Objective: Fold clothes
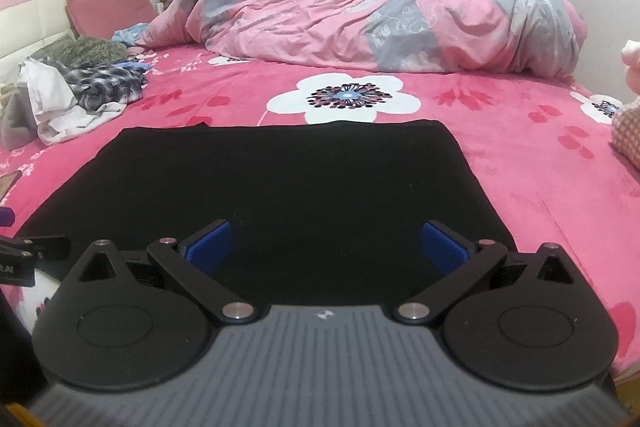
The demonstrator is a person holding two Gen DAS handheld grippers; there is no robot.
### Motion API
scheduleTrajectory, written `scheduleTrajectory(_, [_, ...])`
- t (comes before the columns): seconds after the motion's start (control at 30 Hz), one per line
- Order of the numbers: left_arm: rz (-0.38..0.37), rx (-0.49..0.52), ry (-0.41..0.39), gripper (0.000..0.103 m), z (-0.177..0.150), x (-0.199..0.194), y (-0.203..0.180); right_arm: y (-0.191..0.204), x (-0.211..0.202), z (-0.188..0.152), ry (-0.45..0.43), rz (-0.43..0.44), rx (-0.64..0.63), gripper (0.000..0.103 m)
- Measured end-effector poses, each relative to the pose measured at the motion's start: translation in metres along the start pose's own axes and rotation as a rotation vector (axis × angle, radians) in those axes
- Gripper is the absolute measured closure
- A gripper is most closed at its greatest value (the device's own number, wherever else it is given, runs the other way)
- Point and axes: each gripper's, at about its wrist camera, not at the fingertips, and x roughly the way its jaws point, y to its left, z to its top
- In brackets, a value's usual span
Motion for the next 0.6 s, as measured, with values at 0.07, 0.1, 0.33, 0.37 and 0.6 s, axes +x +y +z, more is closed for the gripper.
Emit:
scheduleTrajectory(0.07, [0.009, -0.005, -0.006, 0.0, 0.0, 0.0, 0.001, 0.002, 0.0, -0.001, 0.006, -0.005, -0.016, 0.001])
scheduleTrajectory(0.1, [0.016, -0.005, -0.01, 0.0, 0.0, 0.0, 0.001, 0.003, 0.001, -0.001, 0.01, -0.007, -0.024, 0.001])
scheduleTrajectory(0.33, [0.031, -0.019, -0.021, 0.0, 0.0, 0.0, 0.003, 0.012, 0.005, -0.004, 0.039, -0.015, -0.084, 0.001])
scheduleTrajectory(0.37, [0.029, -0.028, -0.019, 0.0, 0.0, 0.0, 0.004, 0.013, 0.005, -0.004, 0.037, -0.015, -0.088, 0.001])
scheduleTrajectory(0.6, [0.035, -0.099, -0.001, 0.0, 0.0, 0.003, 0.014, 0.014, -0.001, -0.003, -0.013, -0.022, -0.1, 0.001])
